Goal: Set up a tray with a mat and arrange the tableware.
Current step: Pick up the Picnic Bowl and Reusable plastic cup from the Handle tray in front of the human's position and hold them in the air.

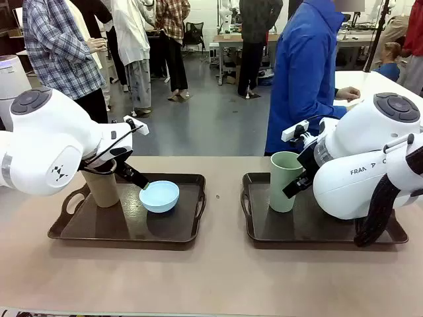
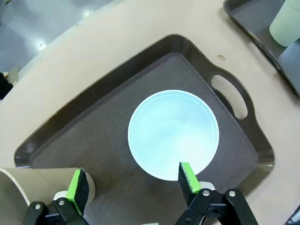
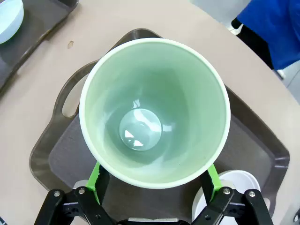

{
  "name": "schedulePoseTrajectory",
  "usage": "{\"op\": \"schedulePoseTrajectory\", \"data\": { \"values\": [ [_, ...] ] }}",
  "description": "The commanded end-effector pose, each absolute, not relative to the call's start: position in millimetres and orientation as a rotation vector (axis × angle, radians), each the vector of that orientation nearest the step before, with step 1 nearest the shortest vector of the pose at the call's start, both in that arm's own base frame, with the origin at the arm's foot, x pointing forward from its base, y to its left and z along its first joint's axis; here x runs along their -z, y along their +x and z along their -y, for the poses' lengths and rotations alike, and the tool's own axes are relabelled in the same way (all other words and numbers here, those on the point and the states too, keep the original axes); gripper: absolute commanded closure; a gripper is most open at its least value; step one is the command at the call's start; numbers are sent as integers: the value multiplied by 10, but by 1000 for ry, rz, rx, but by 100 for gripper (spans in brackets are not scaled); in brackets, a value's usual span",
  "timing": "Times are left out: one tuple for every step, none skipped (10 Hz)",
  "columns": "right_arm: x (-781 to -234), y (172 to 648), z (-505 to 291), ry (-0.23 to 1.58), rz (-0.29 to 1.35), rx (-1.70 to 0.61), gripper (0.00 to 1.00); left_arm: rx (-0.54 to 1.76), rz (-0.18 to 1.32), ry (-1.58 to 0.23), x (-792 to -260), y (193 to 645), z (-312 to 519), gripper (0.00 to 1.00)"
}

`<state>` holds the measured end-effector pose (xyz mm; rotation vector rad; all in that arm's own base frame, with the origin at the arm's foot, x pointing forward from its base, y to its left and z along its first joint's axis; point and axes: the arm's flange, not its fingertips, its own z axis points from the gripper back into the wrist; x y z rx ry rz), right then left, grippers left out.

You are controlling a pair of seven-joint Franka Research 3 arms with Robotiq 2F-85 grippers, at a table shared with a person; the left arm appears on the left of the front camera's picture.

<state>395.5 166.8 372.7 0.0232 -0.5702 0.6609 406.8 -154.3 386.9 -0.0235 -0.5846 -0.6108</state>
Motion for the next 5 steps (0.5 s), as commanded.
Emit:
{"op": "schedulePoseTrajectory", "data": {
  "values": [
    [-3727, 3955, -1668, 23, 570, -661, 0, 611, 585, -23, -3871, 4068, 1544, 0],
    [-3727, 3955, -1668, 23, 570, -661, 0, 611, 585, -23, -3871, 4068, 1544, 0],
    [-3727, 3955, -1668, 23, 570, -661, 0, 611, 585, -23, -3871, 4068, 1544, 0],
    [-3727, 3955, -1668, 23, 570, -661, 0, 611, 585, -23, -3871, 4068, 1544, 0],
    [-3727, 3955, -1668, 23, 570, -661, 0, 611, 585, -23, -3871, 4068, 1544, 0]
  ]
}}
